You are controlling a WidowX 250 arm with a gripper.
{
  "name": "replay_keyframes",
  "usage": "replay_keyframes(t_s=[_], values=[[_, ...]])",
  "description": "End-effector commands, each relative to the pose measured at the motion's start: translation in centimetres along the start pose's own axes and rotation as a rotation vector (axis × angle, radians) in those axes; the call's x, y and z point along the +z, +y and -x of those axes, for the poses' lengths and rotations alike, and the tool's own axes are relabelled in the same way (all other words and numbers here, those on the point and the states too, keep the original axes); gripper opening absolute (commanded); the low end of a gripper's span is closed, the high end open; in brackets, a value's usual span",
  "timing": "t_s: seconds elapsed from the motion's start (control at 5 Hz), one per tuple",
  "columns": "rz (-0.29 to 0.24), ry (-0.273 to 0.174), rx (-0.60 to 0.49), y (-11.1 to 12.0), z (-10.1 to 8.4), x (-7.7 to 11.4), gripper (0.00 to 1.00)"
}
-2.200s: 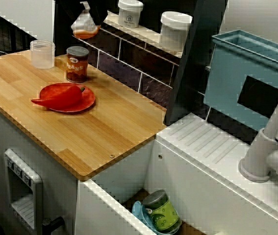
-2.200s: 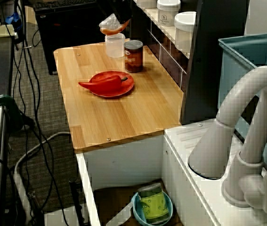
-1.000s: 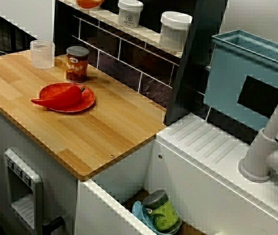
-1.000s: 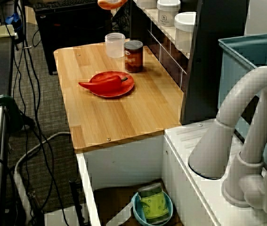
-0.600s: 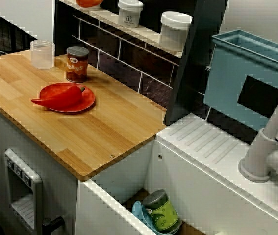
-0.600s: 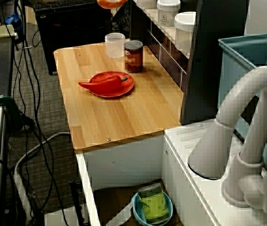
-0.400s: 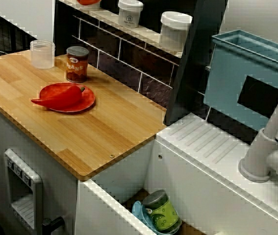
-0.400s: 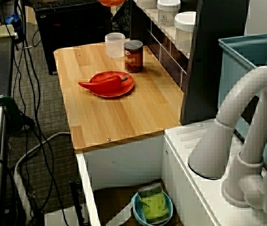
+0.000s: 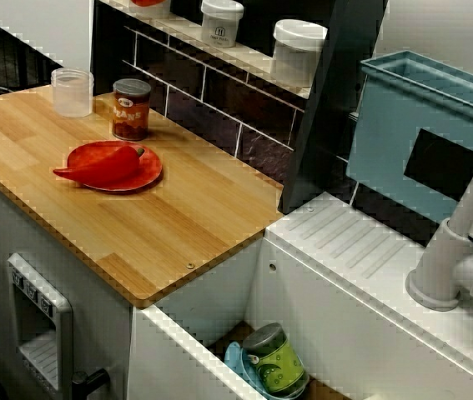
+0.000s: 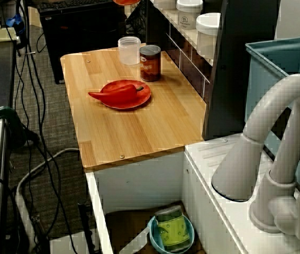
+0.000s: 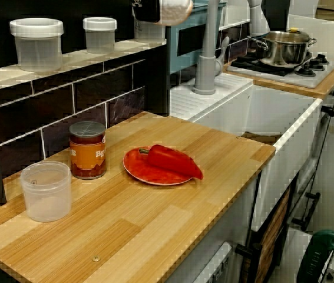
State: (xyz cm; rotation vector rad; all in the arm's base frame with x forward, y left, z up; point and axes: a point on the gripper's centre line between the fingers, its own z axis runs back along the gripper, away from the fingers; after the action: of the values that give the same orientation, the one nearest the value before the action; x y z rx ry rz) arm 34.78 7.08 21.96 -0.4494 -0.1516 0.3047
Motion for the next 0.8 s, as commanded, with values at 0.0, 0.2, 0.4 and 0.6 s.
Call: replay_keyframes(t_s=[0.0,0.2,0.4,0.6], values=[[0.024,-0.006,-0.013,0.1,-0.5,1.8,0.0],[-0.002,-0.036,-0.007,0.8,-0.4,1.5,0.0],[-0.027,-0.068,-0.01,1.1,-0.2,1.1,0.0],[-0.056,-0.077,-0.043,1.3,0.1,1.2,0.0]])
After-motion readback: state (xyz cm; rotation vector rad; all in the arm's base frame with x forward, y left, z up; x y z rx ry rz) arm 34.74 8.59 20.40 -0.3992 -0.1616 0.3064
